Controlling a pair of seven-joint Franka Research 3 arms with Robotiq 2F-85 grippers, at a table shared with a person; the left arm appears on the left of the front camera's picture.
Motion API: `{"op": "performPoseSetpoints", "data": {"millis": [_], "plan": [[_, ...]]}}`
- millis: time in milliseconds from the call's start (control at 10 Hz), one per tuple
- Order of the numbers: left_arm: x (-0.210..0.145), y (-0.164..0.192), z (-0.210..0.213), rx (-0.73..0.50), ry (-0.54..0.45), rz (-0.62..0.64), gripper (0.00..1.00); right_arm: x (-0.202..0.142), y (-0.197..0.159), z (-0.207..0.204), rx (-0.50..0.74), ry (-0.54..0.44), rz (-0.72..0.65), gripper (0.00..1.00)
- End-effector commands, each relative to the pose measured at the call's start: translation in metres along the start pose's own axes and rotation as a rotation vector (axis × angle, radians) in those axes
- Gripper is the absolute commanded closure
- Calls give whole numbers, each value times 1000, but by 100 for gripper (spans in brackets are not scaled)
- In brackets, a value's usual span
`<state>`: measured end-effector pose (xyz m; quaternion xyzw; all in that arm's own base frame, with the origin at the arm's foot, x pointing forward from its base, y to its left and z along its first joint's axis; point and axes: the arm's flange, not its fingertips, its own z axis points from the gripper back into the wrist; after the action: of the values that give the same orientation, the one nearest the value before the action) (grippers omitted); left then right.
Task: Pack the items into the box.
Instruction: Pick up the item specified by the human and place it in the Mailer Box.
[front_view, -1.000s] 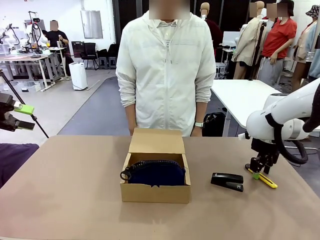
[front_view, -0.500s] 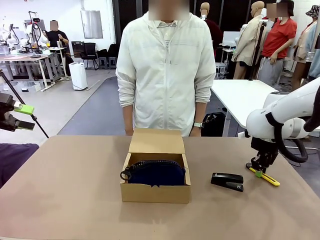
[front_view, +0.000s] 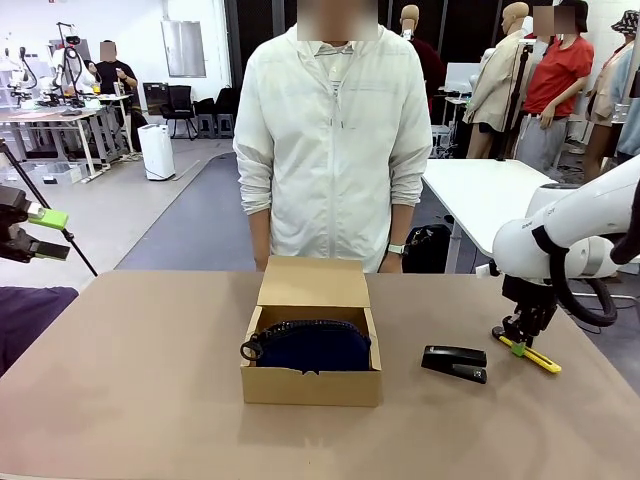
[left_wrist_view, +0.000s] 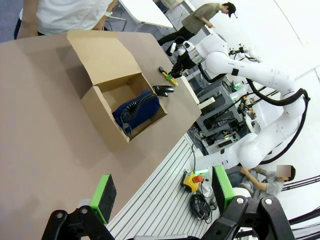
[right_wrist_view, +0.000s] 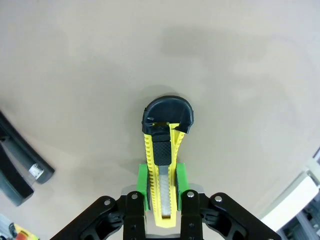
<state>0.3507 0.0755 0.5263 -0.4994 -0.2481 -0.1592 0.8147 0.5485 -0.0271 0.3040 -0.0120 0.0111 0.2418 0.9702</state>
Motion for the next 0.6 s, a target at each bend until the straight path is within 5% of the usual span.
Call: {"op": "performPoseSetpoints", "data": {"millis": [0,300,500], "plan": [[0,-1,3,-5,9,5,0,-35,33,49,-85,-28,23,100],[0,-1,3,-5,9,5,0,-102,69,132,-85,-112,-24,100],[0,-1,3,-5,9,5,0,-128,70,143,-61,-181,-58,100]]}}
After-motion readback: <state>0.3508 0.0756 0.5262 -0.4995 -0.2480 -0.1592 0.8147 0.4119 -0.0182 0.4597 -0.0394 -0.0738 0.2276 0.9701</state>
